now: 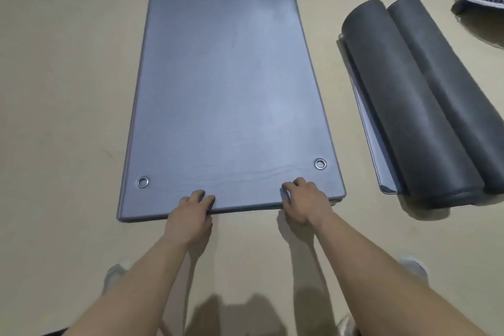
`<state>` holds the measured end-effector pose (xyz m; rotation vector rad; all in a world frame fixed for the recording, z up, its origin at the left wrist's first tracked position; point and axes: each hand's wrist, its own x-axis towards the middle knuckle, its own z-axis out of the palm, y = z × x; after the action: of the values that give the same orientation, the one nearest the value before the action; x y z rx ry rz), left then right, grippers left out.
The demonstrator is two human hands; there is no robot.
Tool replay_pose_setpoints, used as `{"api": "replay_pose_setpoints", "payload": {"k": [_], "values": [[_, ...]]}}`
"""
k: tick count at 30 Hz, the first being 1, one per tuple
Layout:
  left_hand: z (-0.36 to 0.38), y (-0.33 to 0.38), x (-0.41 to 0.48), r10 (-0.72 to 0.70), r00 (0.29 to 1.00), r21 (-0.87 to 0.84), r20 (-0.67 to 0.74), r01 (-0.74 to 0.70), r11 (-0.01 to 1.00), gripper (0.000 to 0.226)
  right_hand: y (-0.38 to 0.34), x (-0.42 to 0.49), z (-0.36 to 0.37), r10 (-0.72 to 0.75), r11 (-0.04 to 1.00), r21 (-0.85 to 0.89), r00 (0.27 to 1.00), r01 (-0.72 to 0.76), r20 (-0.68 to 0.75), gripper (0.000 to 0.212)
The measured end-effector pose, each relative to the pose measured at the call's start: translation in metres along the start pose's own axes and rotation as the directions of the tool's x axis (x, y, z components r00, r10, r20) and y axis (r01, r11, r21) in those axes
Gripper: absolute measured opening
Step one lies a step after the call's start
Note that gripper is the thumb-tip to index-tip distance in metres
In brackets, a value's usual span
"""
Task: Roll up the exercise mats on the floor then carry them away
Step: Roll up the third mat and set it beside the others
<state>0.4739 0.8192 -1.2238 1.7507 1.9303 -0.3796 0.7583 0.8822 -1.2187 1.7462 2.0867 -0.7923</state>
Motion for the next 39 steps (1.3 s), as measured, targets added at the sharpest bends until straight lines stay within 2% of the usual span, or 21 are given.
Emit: {"api": "replay_pose_setpoints", "payload": {"k": [3, 6, 10, 14, 17, 19, 22, 24, 27, 30, 33, 35, 37, 39], "values": [[-0.001, -0.005, 0.005, -0.025, 1.0, -0.009, -0.014, 0.025, 1.0, 0.058, -0.013, 0.003, 0.006, 0.012, 0.997, -0.074, 1.0, -0.014, -0.02, 0.038], [0.003, -0.014, 0.012, 0.02, 0.998, 0.022, -0.054, -0.018, 1.0, 0.066, -0.029, 0.016, 0.008, -0.068, 0.989, -0.135, 0.998, 0.066, -0.007, 0.051], [0.015, -0.028, 0.021, 0.048, 0.989, 0.056, -0.138, -0.041, 0.998, 0.057, -0.029, 0.032, 0.017, -0.164, 0.949, -0.281, 0.985, 0.145, -0.047, 0.053], [0.017, -0.038, 0.023, 0.086, 0.982, 0.069, -0.168, -0.075, 0.995, 0.048, -0.024, 0.033, 0.016, -0.279, 0.864, -0.437, 0.96, 0.25, 0.0, 0.048], [0.019, -0.039, 0.012, 0.127, 0.967, 0.075, -0.22, -0.113, 0.991, 0.035, -0.024, 0.029, 0.006, -0.297, 0.861, -0.431, 0.955, 0.271, 0.007, 0.043], [0.019, -0.037, 0.005, 0.11, 0.96, 0.064, -0.258, -0.097, 0.993, 0.035, -0.026, 0.025, 0.0, -0.281, 0.87, -0.426, 0.959, 0.247, -0.019, 0.043], [0.005, -0.031, 0.0, 0.089, 0.928, 0.032, -0.363, -0.084, 0.996, 0.026, -0.031, 0.015, -0.005, -0.279, 0.897, -0.371, 0.959, 0.24, -0.055, 0.023], [-0.012, -0.025, 0.0, 0.079, 0.894, 0.022, -0.441, -0.077, 0.997, 0.013, -0.032, 0.01, -0.011, -0.244, 0.937, -0.288, 0.96, 0.197, -0.135, 0.021], [-0.04, -0.017, -0.006, 0.044, 0.862, 0.021, -0.506, -0.039, 0.999, 0.012, -0.035, -0.001, -0.04, -0.212, 0.963, -0.221, 0.938, 0.153, -0.276, 0.027], [-0.064, -0.017, -0.008, 0.073, 0.877, 0.056, -0.474, -0.053, 0.997, 0.008, -0.04, 0.0, -0.072, -0.217, 0.961, -0.221, 0.949, 0.166, -0.23, 0.03], [-0.07, -0.019, 0.0, 0.039, 0.938, 0.088, -0.346, -0.009, 0.996, 0.016, -0.039, 0.011, -0.086, -0.171, 0.979, -0.13, 0.977, 0.154, -0.129, 0.028], [-0.07, -0.02, 0.011, 0.004, 0.963, 0.098, -0.27, 0.023, 0.995, 0.018, -0.036, 0.022, -0.081, -0.158, 0.983, -0.11, 0.98, 0.145, -0.123, 0.024], [-0.066, -0.022, 0.025, -0.008, 0.962, 0.133, -0.273, 0.046, 0.99, 0.021, -0.033, 0.033, -0.066, -0.216, 0.965, -0.2, 0.943, 0.168, -0.253, 0.02], [-0.059, -0.024, 0.039, 0.037, 0.943, 0.243, -0.331, 0.047, 0.969, 0.024, -0.033, 0.044, -0.048, -0.314, 0.926, -0.336, 0.845, 0.172, -0.432, 0.017]]}}
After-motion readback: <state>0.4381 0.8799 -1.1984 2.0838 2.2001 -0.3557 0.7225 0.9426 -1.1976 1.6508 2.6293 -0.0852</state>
